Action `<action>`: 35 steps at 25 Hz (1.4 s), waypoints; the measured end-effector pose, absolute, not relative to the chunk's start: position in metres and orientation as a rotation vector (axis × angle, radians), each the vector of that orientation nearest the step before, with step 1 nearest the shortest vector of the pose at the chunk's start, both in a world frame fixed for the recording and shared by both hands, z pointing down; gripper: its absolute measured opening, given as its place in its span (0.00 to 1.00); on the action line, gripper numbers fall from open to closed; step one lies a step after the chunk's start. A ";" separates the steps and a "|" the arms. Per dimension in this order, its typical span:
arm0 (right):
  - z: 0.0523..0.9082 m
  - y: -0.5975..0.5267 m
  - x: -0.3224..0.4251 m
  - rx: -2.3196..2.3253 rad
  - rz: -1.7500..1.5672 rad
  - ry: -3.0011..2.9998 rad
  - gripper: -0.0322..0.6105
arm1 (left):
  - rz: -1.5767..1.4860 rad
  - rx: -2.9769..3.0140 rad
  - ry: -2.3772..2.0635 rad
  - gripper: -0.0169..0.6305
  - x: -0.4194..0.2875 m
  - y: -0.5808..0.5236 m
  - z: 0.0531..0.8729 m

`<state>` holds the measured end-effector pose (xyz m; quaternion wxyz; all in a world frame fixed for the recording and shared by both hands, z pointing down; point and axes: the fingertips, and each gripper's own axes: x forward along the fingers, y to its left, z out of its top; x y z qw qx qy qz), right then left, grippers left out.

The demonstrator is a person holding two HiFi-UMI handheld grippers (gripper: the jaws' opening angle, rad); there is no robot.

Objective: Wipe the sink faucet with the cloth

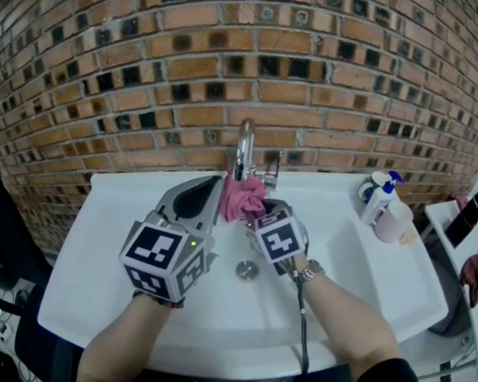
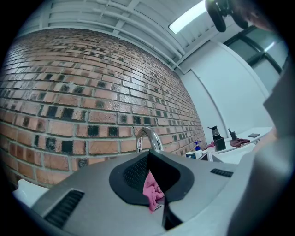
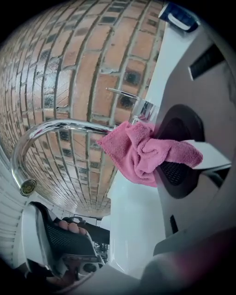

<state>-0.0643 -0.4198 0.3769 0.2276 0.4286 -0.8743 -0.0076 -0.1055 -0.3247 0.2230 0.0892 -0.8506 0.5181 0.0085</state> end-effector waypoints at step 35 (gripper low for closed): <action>0.321 -0.477 0.034 1.569 -0.105 -2.287 0.17 | -0.003 -2.538 1.549 0.03 -0.103 -0.328 0.234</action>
